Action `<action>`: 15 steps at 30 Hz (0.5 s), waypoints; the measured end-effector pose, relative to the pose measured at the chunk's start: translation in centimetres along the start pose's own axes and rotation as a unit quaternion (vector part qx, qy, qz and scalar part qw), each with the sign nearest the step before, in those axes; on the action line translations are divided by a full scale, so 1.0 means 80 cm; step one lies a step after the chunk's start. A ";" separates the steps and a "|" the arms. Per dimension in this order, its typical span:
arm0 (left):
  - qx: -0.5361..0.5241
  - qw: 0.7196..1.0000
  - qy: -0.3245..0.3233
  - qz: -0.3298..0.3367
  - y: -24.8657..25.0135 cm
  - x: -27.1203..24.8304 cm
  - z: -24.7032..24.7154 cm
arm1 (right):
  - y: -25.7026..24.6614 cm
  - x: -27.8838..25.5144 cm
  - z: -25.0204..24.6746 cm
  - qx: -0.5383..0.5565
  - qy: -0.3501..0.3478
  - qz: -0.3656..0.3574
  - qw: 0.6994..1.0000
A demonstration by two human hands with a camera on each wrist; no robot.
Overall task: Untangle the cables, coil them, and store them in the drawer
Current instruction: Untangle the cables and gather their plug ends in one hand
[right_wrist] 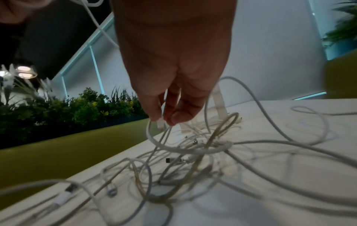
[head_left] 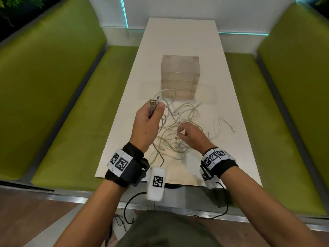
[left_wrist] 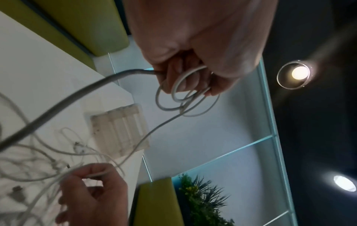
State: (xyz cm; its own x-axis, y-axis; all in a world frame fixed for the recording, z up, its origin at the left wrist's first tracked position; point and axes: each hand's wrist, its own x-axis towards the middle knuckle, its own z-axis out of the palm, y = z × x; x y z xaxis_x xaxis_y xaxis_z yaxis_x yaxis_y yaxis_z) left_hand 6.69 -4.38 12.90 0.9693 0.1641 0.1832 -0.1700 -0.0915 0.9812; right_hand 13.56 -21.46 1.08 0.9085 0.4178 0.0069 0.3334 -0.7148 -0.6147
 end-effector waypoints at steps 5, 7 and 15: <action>0.155 0.986 -0.047 -0.034 -0.022 0.012 -0.015 | -0.005 0.006 -0.014 0.078 0.031 -0.019 0.996; 0.184 0.979 -0.051 -0.075 -0.043 0.011 -0.018 | -0.016 0.003 -0.025 0.083 0.042 -0.015 0.996; 0.075 0.980 -0.085 -0.166 -0.059 -0.010 -0.031 | -0.058 -0.033 -0.078 0.245 -0.026 0.007 0.969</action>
State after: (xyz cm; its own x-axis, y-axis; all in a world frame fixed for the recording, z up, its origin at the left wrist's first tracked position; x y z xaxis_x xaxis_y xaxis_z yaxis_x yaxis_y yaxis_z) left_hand 6.24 -1.68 8.30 0.9846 0.0443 -0.1690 0.1746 -0.2067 0.9627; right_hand 11.20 -22.76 8.81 0.8939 0.4468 -0.0366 0.1496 -0.3742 -0.9152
